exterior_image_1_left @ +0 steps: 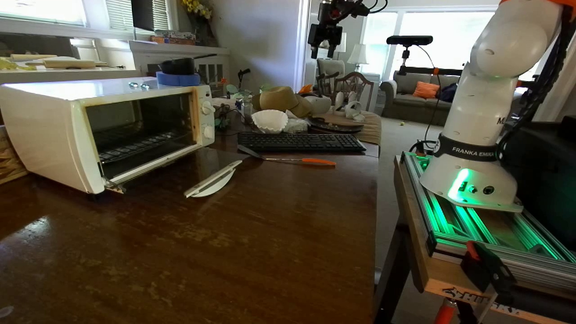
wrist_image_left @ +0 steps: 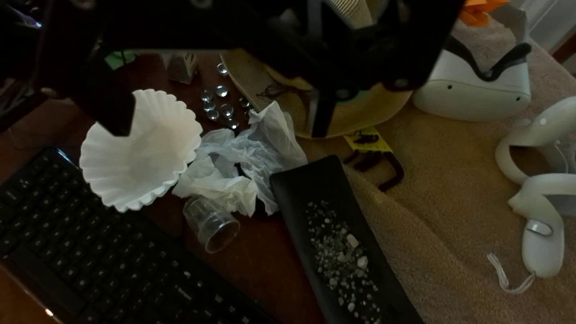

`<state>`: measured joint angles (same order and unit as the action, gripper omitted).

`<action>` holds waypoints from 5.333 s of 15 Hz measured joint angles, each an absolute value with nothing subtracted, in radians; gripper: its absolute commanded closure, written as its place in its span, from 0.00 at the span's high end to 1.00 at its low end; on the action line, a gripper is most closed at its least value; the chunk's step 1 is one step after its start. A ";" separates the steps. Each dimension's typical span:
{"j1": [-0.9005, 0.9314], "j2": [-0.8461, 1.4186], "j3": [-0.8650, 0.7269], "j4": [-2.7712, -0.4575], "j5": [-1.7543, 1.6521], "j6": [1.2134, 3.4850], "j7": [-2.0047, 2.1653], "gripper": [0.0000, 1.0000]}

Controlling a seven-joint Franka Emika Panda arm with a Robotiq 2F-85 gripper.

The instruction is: Remove two objects from the tray and place them on the counter.

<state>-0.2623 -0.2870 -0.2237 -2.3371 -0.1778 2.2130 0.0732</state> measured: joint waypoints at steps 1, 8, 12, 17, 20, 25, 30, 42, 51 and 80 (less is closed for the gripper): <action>-0.263 -0.279 -0.238 -2.335 -0.174 2.224 0.047 1.00; -0.282 -0.189 -0.345 -2.329 -0.111 2.246 -0.146 1.00; -0.294 -0.144 -0.386 -2.322 -0.061 2.281 -0.262 1.00; -0.309 -0.091 -0.407 -2.322 -0.009 2.383 -0.415 1.00; -0.309 -0.067 -0.407 -2.320 -0.005 2.390 -0.499 1.00; -0.311 -0.034 -0.407 -2.316 -0.004 2.390 -0.585 1.00; -0.326 -0.008 -0.407 -2.314 0.011 2.390 -0.657 1.00; -0.339 0.018 -0.402 -2.304 0.011 2.389 -0.680 1.00; -0.363 0.132 -0.377 -2.302 0.024 2.428 -0.804 0.81; -0.497 0.364 -0.252 -2.223 0.064 2.590 -0.811 0.36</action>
